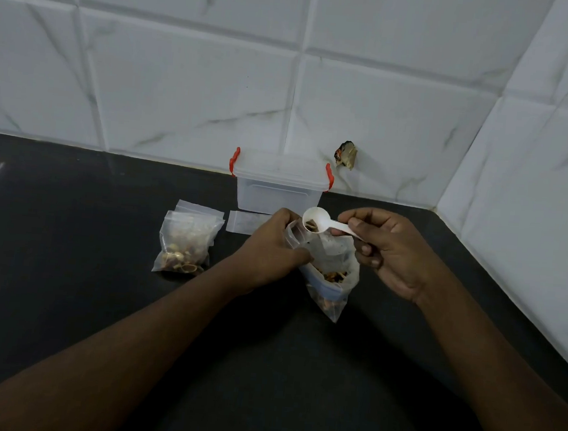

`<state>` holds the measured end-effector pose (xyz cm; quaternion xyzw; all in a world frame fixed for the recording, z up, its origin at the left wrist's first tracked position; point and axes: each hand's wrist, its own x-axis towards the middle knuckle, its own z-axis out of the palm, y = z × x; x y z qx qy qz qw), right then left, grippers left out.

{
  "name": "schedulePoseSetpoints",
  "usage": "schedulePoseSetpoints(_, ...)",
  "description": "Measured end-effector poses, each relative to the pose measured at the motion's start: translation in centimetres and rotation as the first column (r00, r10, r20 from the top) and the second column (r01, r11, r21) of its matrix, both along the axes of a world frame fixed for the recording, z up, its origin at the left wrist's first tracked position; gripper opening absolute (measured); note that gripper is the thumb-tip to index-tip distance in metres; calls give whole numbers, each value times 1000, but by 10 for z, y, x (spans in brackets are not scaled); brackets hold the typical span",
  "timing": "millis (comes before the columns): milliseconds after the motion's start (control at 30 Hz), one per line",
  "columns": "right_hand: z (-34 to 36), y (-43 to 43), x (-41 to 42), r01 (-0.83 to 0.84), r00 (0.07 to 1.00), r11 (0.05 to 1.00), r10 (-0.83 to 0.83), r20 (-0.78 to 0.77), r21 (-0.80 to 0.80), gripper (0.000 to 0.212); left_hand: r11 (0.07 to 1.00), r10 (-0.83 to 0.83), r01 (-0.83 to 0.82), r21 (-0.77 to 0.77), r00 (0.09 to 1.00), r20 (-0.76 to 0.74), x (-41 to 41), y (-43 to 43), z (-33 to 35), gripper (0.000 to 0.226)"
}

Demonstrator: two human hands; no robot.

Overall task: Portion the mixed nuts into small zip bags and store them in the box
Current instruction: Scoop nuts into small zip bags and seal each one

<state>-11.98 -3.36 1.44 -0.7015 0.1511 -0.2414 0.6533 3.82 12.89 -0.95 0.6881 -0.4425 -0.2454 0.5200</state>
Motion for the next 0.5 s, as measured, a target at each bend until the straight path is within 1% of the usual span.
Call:
schedulePoseSetpoints(33,0,3,0,-8,1000,996,7,-9,-84,19,1000,-7,7,-8,1000,-2,0,0,0,46)
schedulePoseSetpoints(67,1,6,0,-23,999,979,16,-37,-202,20,1000,-9,9,-13,1000,3,0,0,-1,45)
schedulePoseSetpoints(133,1,12,1,-76,994,902,37,-101,-425,19,1000,5,-4,-25,1000,21,0,0,-1,42)
schedulePoseSetpoints(167,0,13,1,-99,992,869,51,-112,-484,20,999,17,-17,-28,1000,24,0,0,-1,41)
schedulePoseSetpoints(267,1,11,1,-73,997,835,47,-62,-545,20,999,29,-28,-27,999,25,1,0,-2,45)
schedulePoseSetpoints(400,4,-1,-2,50,999,807,-50,16,-588,18,1000,14,-14,6,1000,21,1,1,0,44)
schedulePoseSetpoints(467,5,-8,-6,54,996,768,-88,-21,-639,19,1000,22,-23,13,999,26,1,1,1,42)
schedulePoseSetpoints(500,4,-11,-8,32,992,715,-110,-68,-698,20,1000,25,-25,9,999,24,0,1,1,42)
